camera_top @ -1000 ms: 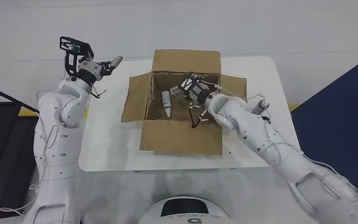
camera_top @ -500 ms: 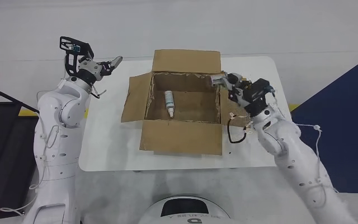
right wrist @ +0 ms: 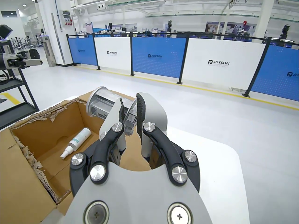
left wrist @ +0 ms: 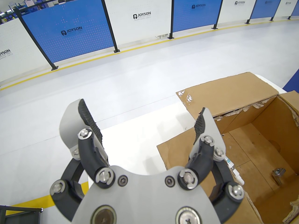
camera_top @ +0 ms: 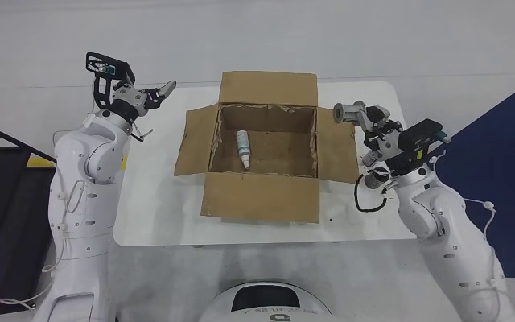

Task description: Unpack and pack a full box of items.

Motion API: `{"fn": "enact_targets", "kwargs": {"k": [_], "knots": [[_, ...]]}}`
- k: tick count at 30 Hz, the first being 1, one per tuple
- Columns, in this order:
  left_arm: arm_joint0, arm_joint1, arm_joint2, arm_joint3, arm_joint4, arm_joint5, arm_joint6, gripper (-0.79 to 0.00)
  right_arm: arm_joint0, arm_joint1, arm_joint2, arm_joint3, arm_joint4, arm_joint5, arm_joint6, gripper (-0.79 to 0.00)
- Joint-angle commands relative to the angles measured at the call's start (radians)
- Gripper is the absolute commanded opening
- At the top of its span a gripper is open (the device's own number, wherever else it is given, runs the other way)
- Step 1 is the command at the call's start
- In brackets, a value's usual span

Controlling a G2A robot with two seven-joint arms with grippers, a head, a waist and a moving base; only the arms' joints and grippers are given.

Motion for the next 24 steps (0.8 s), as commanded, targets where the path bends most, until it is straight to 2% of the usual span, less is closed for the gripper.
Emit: {"fn": "enact_targets", "kwargs": {"k": [1, 7, 10, 14, 17, 19, 24], "knots": [[0.0, 0.0, 0.0, 0.0, 0.0, 0.0, 0.0, 0.0, 0.0, 0.0, 0.0, 0.0, 0.0, 0.0, 0.0, -0.785], [0.0, 0.0, 0.0, 0.0, 0.0, 0.0, 0.0, 0.0, -0.028, 0.003, 0.037, 0.011, -0.037, -0.021, 0.007, -0.785], [0.0, 0.0, 0.0, 0.0, 0.0, 0.0, 0.0, 0.0, -0.093, 0.012, 0.139, 0.039, -0.078, -0.06, -0.012, -0.785], [0.0, 0.0, 0.0, 0.0, 0.0, 0.0, 0.0, 0.0, -0.218, 0.018, 0.316, 0.1, -0.096, -0.098, -0.108, -0.785], [0.0, 0.0, 0.0, 0.0, 0.0, 0.0, 0.0, 0.0, -0.297, 0.014, 0.413, 0.132, -0.141, -0.024, -0.148, -0.785], [0.0, 0.0, 0.0, 0.0, 0.0, 0.0, 0.0, 0.0, -0.335, 0.011, 0.452, 0.142, -0.227, 0.04, -0.168, -0.785], [0.0, 0.0, 0.0, 0.0, 0.0, 0.0, 0.0, 0.0, -0.36, 0.005, 0.455, 0.181, -0.461, 0.204, -0.145, -0.785]]}}
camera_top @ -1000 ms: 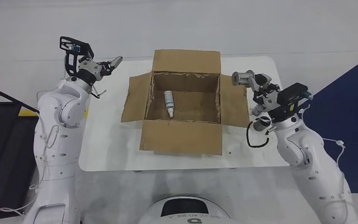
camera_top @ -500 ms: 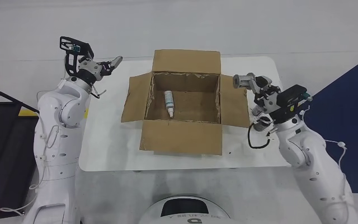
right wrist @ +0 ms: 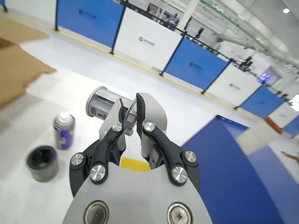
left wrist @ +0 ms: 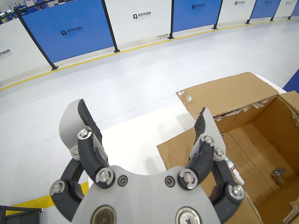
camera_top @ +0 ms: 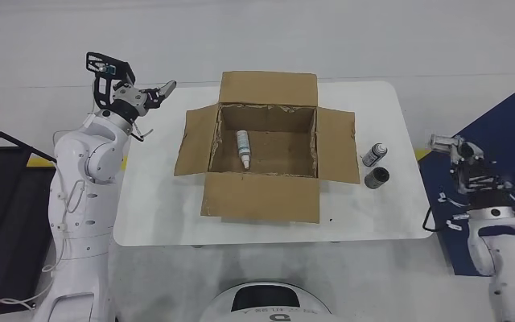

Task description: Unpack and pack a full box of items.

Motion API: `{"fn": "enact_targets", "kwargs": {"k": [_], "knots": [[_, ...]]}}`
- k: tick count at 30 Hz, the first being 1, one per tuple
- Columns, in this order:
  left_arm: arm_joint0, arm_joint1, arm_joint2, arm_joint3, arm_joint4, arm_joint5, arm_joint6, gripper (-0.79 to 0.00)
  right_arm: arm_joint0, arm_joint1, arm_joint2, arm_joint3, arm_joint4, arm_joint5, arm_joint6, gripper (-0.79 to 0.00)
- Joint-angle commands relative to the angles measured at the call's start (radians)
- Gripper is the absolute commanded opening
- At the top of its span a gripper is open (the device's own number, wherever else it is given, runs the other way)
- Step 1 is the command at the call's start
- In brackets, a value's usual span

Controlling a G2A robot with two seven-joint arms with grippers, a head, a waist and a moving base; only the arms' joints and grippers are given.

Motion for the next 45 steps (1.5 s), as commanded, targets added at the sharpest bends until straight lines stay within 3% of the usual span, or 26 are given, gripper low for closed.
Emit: {"fn": "enact_targets", "kwargs": {"k": [1, 7, 28, 33, 39, 45], "knots": [[0.0, 0.0, 0.0, 0.0, 0.0, 0.0, 0.0, 0.0, 0.001, -0.002, -0.007, 0.013, -0.087, 0.054, 0.009, -0.785], [0.0, 0.0, 0.0, 0.0, 0.0, 0.0, 0.0, 0.0, 0.013, -0.009, -0.076, 0.029, -0.343, 0.18, 0.059, -0.785], [0.0, 0.0, 0.0, 0.0, 0.0, 0.0, 0.0, 0.0, 0.025, -0.013, -0.09, 0.025, -0.339, 0.18, 0.037, -0.785], [0.0, 0.0, 0.0, 0.0, 0.0, 0.0, 0.0, 0.0, 0.028, -0.012, -0.117, 0.009, -0.533, 0.16, 0.11, -0.785], [0.0, 0.0, 0.0, 0.0, 0.0, 0.0, 0.0, 0.0, 0.0, -0.008, -0.174, -0.001, -0.915, 0.174, 0.155, -0.785], [0.0, 0.0, 0.0, 0.0, 0.0, 0.0, 0.0, 0.0, 0.012, -0.015, -0.237, 0.017, -1.088, 0.171, 0.223, -0.785]]}}
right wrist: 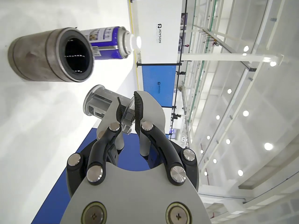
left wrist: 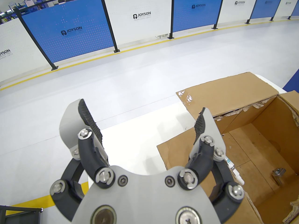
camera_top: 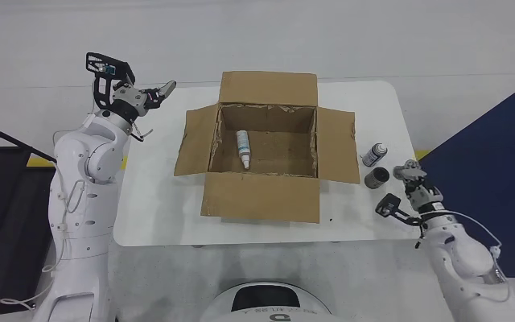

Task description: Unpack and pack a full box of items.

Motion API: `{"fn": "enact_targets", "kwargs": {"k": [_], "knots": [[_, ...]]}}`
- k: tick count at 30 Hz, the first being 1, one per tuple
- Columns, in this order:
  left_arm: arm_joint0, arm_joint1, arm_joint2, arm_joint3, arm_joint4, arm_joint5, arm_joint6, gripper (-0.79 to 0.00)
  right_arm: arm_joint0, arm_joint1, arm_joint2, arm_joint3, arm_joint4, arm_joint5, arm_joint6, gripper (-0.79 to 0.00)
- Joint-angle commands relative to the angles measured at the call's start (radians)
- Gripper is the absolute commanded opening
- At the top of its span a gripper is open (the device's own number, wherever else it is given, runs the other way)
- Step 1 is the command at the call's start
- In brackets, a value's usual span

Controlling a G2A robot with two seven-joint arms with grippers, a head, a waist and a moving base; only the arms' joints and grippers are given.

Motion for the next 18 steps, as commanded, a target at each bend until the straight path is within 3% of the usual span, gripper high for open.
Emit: {"fn": "enact_targets", "kwargs": {"k": [1, 18], "knots": [[0.0, 0.0, 0.0, 0.0, 0.0, 0.0, 0.0, 0.0, 0.007, -0.001, -0.01, 0.008, -0.038, -0.007, 0.01, -0.785], [0.0, 0.0, 0.0, 0.0, 0.0, 0.0, 0.0, 0.0, 0.036, -0.001, -0.011, 0.042, -0.183, -0.14, -0.04, -0.785]]}}
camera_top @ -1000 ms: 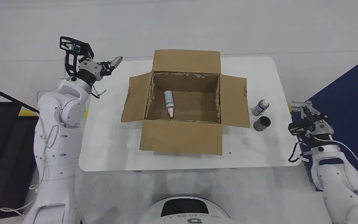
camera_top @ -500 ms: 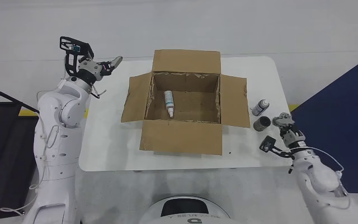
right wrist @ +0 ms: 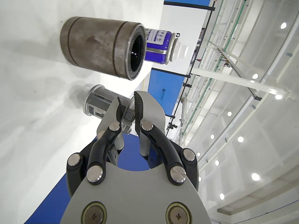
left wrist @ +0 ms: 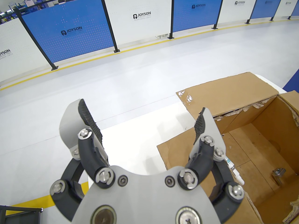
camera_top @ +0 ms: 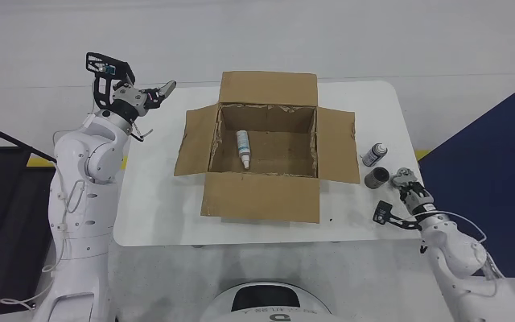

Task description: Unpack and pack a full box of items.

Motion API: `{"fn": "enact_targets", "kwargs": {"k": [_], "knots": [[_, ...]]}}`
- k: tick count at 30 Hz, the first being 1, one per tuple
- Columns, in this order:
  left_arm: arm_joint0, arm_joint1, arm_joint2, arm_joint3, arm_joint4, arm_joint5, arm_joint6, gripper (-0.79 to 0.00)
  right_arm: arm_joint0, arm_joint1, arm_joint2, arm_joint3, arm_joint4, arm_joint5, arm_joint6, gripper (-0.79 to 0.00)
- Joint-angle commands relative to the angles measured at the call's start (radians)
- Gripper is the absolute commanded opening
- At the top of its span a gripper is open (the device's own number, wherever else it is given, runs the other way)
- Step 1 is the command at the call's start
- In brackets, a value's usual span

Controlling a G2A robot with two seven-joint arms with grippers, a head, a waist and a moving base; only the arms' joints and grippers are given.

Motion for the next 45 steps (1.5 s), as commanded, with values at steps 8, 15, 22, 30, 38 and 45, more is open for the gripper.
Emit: {"fn": "enact_targets", "kwargs": {"k": [8, 15, 22, 30, 38, 45], "knots": [[0.0, 0.0, 0.0, 0.0, 0.0, 0.0, 0.0, 0.0, 0.018, 0.002, -0.003, 0.012, -0.046, -0.063, -0.051, -0.517], [0.0, 0.0, 0.0, 0.0, 0.0, 0.0, 0.0, 0.0, -0.023, 0.004, 0.066, -0.022, 0.0, -0.054, -0.115, -0.465], [0.0, 0.0, 0.0, 0.0, 0.0, 0.0, 0.0, 0.0, -0.108, 0.003, 0.203, -0.084, 0.186, -0.031, -0.253, -0.48], [0.0, 0.0, 0.0, 0.0, 0.0, 0.0, 0.0, 0.0, -0.109, 0.006, 0.291, -0.147, 0.495, -0.232, -0.49, -0.468], [0.0, 0.0, 0.0, 0.0, 0.0, 0.0, 0.0, 0.0, -0.048, 0.023, 0.31, -0.118, 0.745, -0.627, -0.648, 0.0], [0.0, 0.0, 0.0, 0.0, 0.0, 0.0, 0.0, 0.0, -0.048, 0.023, 0.31, -0.118, 0.745, -0.627, -0.648, 0.0]]}}
